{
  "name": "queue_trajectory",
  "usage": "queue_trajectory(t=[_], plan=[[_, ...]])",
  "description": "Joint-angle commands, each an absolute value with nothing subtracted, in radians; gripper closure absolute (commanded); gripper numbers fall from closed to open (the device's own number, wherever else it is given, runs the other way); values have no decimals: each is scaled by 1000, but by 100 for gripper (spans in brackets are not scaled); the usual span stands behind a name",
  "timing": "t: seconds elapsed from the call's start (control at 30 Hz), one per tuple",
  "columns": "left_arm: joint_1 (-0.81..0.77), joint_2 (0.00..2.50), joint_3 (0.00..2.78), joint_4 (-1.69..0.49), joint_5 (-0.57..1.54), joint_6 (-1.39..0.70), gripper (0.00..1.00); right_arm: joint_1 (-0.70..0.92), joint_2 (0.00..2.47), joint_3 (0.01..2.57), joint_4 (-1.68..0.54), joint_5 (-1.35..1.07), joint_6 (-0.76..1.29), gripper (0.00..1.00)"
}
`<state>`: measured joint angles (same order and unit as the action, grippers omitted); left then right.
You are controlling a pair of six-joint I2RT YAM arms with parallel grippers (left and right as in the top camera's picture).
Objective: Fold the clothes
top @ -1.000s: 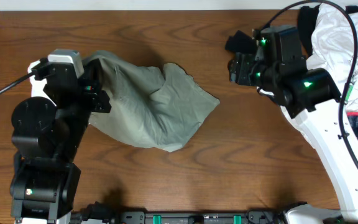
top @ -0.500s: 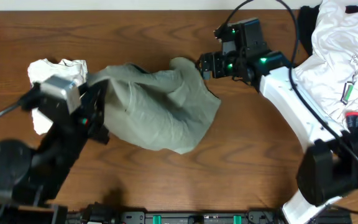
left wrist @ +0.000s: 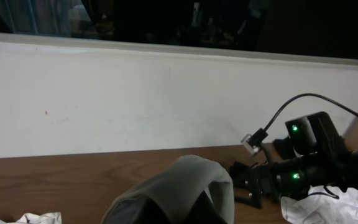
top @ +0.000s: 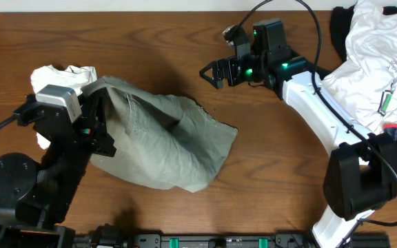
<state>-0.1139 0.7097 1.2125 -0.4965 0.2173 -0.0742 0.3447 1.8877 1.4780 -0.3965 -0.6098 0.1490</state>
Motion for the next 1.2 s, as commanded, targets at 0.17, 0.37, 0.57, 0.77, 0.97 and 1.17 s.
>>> queue_trajectory(t=[0.17, 0.37, 0.57, 0.77, 0.97, 1.17], plan=[[-114, 701, 1236, -479, 235, -69, 94, 357, 2031, 1485, -403, -698, 228, 1], [-114, 701, 1236, -478, 236, -69, 94, 386, 2100, 1485, -392, -752, 228, 1], [-114, 701, 1236, -478, 235, -69, 94, 410, 2123, 1485, -325, -896, 232, 1], [-114, 701, 1236, -478, 235, -69, 94, 425, 2130, 1484, -374, -827, 231, 1], [-114, 701, 1236, -478, 235, -70, 94, 453, 2156, 1484, -405, -801, 231, 1], [-114, 701, 1236, -478, 235, -74, 94, 499, 2179, 1484, -405, -802, 231, 1]])
